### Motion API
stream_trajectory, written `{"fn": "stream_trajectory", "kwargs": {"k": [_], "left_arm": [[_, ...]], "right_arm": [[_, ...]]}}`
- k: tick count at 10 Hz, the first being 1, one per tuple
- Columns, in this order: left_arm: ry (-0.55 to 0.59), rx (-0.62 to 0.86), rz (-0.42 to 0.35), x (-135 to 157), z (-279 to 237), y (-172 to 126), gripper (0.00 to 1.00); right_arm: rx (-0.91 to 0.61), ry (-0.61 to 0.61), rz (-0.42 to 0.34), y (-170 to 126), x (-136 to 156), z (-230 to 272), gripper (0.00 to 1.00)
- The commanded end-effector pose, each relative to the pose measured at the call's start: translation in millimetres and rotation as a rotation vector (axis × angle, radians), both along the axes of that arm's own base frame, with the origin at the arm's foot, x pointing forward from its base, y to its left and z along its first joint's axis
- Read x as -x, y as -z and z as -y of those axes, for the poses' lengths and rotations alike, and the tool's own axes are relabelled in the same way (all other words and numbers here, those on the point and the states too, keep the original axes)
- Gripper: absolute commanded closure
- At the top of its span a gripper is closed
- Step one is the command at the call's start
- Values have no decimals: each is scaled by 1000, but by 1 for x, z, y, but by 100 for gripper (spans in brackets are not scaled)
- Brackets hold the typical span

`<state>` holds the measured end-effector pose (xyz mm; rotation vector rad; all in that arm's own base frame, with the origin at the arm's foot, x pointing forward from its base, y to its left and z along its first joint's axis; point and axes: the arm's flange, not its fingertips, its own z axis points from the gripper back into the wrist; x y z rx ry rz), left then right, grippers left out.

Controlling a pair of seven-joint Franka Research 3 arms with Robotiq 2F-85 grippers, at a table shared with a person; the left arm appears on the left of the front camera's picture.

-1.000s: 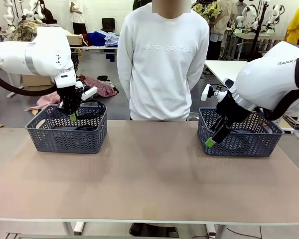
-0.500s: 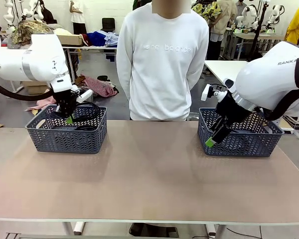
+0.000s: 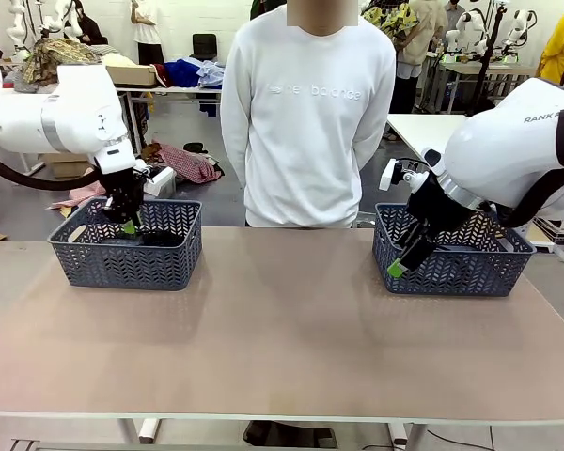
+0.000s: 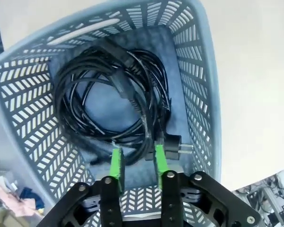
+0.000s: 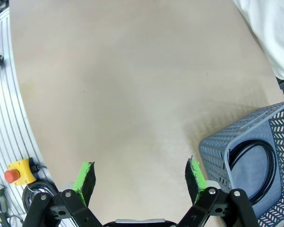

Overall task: Organize the cables according to human instructions.
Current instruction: Pick up a bundle of cables and place it in the basket indicated by the human.

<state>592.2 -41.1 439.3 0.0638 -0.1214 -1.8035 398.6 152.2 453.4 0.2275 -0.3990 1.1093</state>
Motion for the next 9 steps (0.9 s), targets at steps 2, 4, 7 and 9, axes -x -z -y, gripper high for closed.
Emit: {"fn": "stream_trajectory", "kwargs": {"k": [2, 4, 7, 9], "left_arm": [[-44, 39, 4, 0, -2, -14, 29], [-49, 47, -11, 2, -1, -24, 9], [-50, 55, -29, 6, 1, -37, 0], [-40, 109, -57, 7, 3, -32, 0]], "right_arm": [[-1, 5, 1, -1, 0, 0, 0], [-1, 5, 1, -1, 0, 0, 0], [-1, 5, 1, -1, 0, 0, 0], [-1, 5, 1, -1, 0, 0, 0]]}}
